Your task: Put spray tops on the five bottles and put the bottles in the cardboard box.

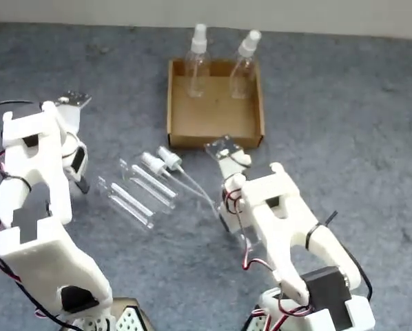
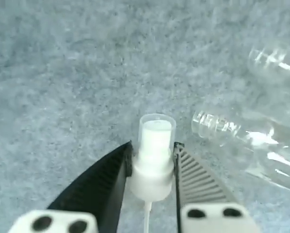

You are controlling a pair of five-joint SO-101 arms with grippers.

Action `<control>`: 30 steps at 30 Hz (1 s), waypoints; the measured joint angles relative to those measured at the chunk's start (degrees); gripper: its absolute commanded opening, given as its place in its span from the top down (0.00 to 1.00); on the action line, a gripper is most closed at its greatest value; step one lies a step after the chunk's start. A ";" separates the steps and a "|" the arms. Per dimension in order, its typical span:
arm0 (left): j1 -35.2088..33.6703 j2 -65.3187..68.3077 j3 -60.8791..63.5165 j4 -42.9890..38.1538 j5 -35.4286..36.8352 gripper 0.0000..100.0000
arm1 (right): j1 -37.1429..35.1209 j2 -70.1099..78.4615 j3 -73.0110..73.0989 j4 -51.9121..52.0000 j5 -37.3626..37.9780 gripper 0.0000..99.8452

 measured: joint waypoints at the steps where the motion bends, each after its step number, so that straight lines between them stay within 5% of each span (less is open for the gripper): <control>1: 0.00 -0.88 -0.09 0.00 0.00 1.00 | 0.00 -0.09 0.00 0.18 0.00 0.89; 16: -3.25 -18.29 2.81 0.53 0.00 1.00 | 0.00 0.00 -7.82 9.76 0.09 0.78; 30: 12.04 -51.96 35.60 -7.82 10.02 1.00 | 0.00 0.00 -10.11 9.14 0.09 0.78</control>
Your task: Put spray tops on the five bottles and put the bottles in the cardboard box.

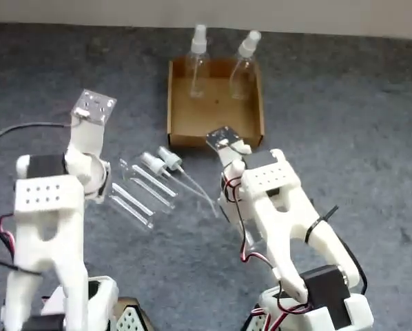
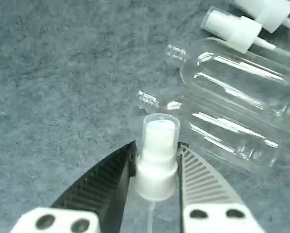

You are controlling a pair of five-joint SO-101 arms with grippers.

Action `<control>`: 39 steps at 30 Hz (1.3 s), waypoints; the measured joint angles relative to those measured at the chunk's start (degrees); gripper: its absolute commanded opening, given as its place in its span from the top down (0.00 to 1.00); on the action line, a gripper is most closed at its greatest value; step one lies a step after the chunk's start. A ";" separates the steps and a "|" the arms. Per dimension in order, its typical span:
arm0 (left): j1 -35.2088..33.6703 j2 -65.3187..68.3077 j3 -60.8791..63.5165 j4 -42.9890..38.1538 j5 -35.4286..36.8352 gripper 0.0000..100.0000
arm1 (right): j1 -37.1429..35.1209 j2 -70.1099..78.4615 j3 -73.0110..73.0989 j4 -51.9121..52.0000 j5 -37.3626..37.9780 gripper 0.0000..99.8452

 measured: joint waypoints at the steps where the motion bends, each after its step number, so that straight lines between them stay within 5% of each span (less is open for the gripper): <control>1: 0.53 -2.73 1.67 -0.35 1.14 1.00 | -0.09 0.00 -0.97 -0.62 0.00 0.78; 12: 3.34 -24.88 13.98 -0.70 4.57 1.00 | -1.76 11.52 -3.60 -2.20 0.00 0.78; 18: 3.34 -26.02 14.24 -0.70 4.57 1.00 | -1.76 13.19 -3.60 -2.37 -1.93 0.98; 23: 3.34 -26.11 14.24 -2.20 4.84 1.00 | -1.76 12.22 -3.60 -2.99 -2.29 1.00; 30: 3.34 -26.37 8.26 -4.84 9.93 1.00 | -4.04 -3.43 -3.60 -4.40 -2.73 1.00; 39: 3.34 -27.16 -8.97 -7.03 25.67 1.00 | -18.37 -28.48 9.05 -19.78 -7.03 1.00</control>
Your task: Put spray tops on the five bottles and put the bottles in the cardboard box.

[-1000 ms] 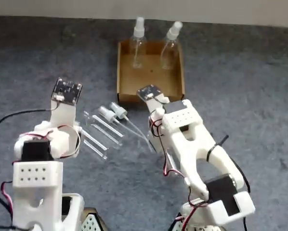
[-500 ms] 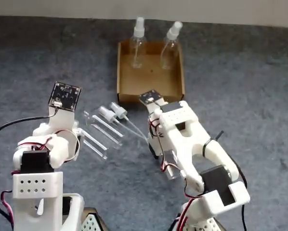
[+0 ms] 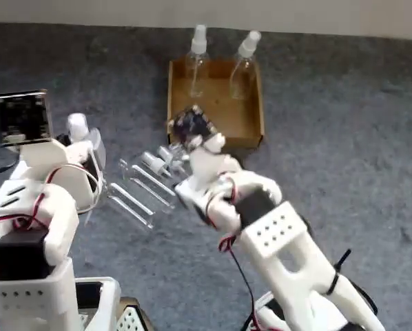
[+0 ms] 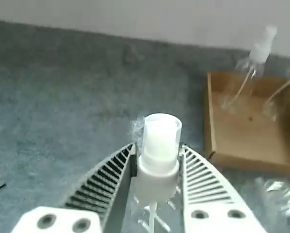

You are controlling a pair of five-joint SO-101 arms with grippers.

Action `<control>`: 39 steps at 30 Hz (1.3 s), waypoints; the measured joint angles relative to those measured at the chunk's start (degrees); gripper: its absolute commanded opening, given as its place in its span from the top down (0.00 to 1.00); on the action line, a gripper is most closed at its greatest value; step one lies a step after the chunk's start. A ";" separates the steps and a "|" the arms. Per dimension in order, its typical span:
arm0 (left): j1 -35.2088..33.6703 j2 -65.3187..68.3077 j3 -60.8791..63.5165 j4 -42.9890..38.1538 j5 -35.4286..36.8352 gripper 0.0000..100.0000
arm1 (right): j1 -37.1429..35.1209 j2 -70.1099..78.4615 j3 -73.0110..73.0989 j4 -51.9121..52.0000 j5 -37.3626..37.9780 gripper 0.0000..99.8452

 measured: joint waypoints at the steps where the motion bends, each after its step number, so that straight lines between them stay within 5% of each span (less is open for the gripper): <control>1: 0.00 -0.18 -0.53 -1.14 1.23 1.00 | -1.32 -1.85 2.73 -2.02 0.00 1.00; 9: 5.27 0.00 -1.05 -8.44 13.01 1.00 | -6.59 -12.04 16.26 -10.02 0.00 1.00; 14: 13.01 0.00 -1.05 -12.13 13.80 1.00 | -7.38 -17.76 17.67 -10.29 0.00 1.00; 23: 13.63 0.00 -1.05 -19.87 14.15 1.00 | -8.97 -23.74 24.62 -10.29 -0.09 1.00; 39: 14.77 -14.86 0.00 -14.95 21.98 1.00 | -8.97 -24.00 27.34 -17.67 -0.44 1.00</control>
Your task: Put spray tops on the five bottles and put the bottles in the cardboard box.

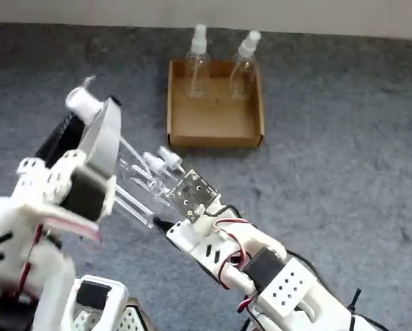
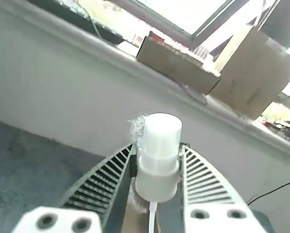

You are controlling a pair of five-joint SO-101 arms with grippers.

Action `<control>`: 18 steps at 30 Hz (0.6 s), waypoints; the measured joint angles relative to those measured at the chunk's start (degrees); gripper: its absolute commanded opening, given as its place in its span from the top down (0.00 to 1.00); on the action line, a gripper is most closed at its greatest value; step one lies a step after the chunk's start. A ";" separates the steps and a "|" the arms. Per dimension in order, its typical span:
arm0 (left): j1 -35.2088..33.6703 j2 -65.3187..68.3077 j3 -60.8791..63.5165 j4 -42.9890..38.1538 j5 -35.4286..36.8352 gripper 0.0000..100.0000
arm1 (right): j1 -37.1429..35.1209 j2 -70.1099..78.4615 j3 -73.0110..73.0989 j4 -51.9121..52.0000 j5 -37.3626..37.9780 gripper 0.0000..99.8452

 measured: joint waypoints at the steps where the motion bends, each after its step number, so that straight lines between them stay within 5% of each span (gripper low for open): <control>1: -0.09 -0.44 0.88 0.00 -0.44 1.00 | 0.00 0.00 0.09 0.00 0.00 1.00; 18: 0.18 -1.32 10.29 -5.36 -0.62 1.00 | 0.00 0.00 0.09 0.00 -3.08 1.00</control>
